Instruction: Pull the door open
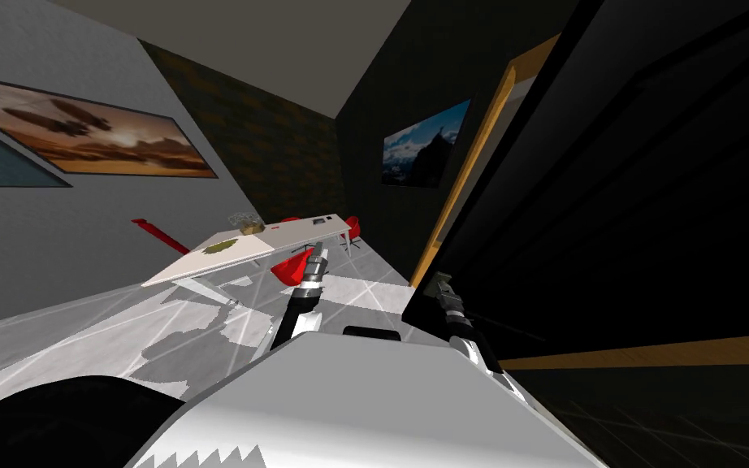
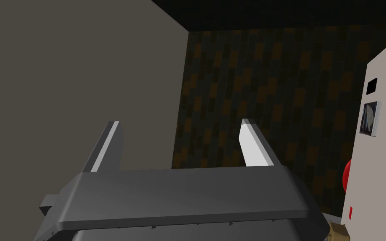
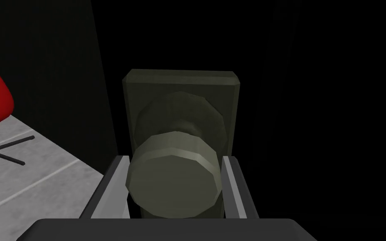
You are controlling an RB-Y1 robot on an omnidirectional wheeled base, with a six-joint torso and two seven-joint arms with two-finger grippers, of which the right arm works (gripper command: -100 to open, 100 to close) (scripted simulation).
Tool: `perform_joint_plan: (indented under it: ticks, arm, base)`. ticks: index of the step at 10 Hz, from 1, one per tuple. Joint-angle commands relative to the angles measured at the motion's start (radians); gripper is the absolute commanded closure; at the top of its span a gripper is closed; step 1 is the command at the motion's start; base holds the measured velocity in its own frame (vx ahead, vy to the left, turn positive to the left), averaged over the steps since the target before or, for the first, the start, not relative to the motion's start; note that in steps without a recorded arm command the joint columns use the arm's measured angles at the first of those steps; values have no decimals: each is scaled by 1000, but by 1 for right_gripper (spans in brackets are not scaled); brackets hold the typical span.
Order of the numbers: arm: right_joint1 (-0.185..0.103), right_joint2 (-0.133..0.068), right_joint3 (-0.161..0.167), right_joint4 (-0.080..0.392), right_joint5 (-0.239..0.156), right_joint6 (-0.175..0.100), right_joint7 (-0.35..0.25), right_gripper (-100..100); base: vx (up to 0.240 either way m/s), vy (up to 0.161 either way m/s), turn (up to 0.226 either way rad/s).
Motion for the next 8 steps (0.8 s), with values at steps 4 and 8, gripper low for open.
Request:
perform_joint_plan:
  ticks: [4, 8]
  arm:
    - [2, -32, 24, -2, 14, -19, -38, 100]
    - [5, -62, 45, -4, 26, -36, -71, 100]
  base:
    - [-208, -26, 121]
    - [-216, -46, 126]
